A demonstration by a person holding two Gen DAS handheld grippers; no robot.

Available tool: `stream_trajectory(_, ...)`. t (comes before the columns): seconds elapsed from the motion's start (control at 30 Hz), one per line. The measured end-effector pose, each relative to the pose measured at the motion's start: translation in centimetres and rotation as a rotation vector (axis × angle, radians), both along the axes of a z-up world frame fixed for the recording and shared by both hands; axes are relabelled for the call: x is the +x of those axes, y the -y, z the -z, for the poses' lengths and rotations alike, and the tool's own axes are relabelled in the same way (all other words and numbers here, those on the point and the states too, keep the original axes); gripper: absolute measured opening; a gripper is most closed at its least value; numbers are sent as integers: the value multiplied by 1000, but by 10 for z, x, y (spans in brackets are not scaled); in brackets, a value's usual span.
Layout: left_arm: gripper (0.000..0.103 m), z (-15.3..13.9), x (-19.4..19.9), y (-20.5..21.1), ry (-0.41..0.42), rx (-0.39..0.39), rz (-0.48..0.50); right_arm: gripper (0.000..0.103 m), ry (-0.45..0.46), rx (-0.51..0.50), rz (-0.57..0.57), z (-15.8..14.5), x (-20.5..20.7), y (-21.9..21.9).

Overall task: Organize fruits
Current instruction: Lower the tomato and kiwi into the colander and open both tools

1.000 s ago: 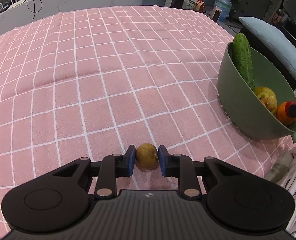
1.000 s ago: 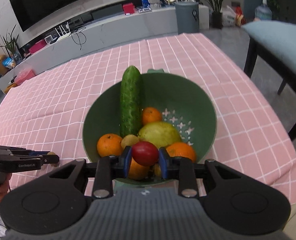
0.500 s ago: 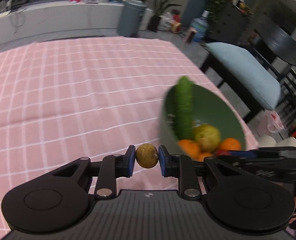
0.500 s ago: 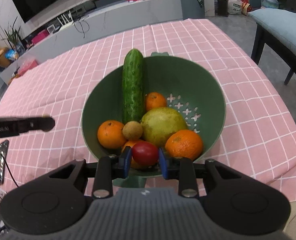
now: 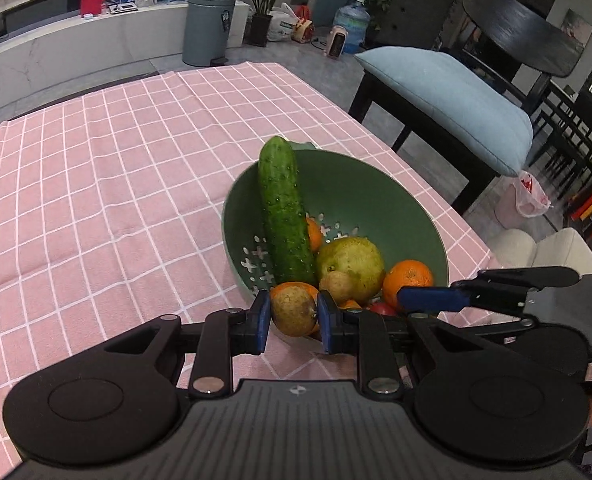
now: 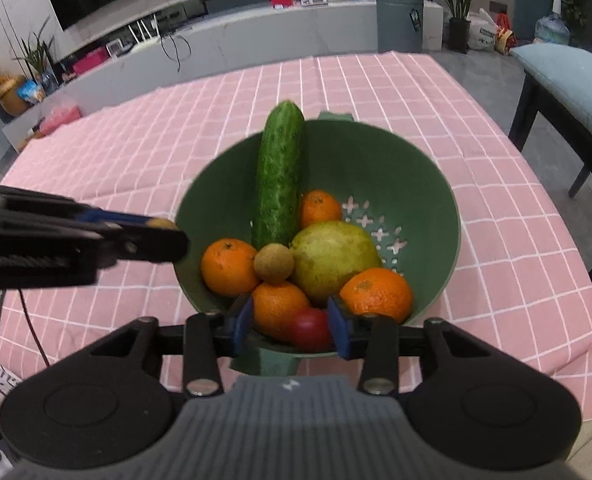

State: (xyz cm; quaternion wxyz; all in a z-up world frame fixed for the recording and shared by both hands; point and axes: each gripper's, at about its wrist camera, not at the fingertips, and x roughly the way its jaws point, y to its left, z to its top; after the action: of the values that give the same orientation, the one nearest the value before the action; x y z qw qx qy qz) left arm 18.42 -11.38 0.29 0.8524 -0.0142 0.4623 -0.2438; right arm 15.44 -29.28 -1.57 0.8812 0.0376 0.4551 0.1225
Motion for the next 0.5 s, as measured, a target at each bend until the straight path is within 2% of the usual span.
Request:
stream_trajectory(0.07,27,1,2,1,-6,6,4,41,25,1,6,-3,-3,1)
stream_trajectory(0.2,27,2,4,2,-11,23,24,53,86,3,44,-9,-8,5)
stream_trajectory(0.4,27,1,8,9,-5,27,51,53,117,44,98,-11,-9,15)
stream_trajectory(0.5,27,4,9,16,-7,32,78,58,118,59,121,-11,-9,19)
